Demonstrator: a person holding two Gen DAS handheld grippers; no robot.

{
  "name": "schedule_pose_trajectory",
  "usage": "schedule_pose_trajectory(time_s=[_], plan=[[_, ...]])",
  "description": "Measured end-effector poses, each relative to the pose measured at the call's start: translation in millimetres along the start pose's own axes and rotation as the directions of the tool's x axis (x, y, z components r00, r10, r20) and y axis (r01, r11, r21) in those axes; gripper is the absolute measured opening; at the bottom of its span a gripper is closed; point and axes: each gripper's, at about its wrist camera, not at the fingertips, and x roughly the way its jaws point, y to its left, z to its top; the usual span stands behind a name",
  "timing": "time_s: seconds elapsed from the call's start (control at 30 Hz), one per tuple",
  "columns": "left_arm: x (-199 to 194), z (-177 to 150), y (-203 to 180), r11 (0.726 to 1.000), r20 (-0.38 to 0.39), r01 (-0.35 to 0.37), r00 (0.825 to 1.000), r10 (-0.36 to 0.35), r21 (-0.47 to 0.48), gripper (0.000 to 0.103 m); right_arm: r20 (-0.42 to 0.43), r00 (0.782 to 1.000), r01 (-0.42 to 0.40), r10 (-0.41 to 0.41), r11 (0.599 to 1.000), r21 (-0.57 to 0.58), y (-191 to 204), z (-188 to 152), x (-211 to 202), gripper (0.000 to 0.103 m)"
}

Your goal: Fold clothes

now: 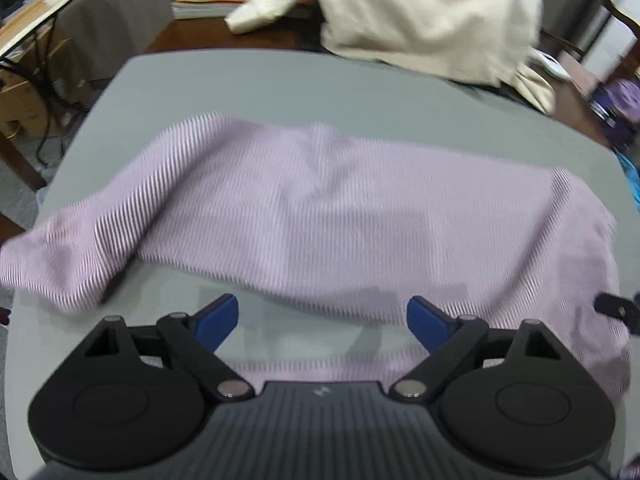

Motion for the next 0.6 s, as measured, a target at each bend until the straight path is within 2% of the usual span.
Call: schedule_pose_trajectory(time_s=[0.23, 0.37, 0.53, 0.57, 0.6], plan=[[5, -23, -7, 0.999, -0.02, 0.026, 0.999, -0.025, 0.043, 0.088, -0.015, 1.0, -0.01, 0.011, 0.998, 0.068, -3, -35, -24, 0.103], [1, -24, -8, 0.997, -0.01, 0.042, 0.999, -0.041, 0.061, 0.078, -0.016, 1.0, -0.024, 0.025, 0.996, 0.086, -1, -46, -36, 0.103], [-12, -37, -4, 0.994, -0.001, 0.057, 0.998, -0.057, 0.09, 0.078, 0.009, 0.999, -0.054, 0.053, 0.992, 0.118, -8, -60, -52, 0.102], [-14, -42, -4, 0.994, -0.004, 0.061, 0.998, -0.061, 0.091, 0.078, 0.014, 0.998, -0.059, 0.058, 0.991, 0.122, -10, -65, -56, 0.099], [-16, -46, -2, 0.994, -0.009, 0.063, 0.998, -0.063, 0.093, 0.078, 0.014, 0.998, -0.06, 0.059, 0.99, 0.125, -12, -68, -58, 0.089]])
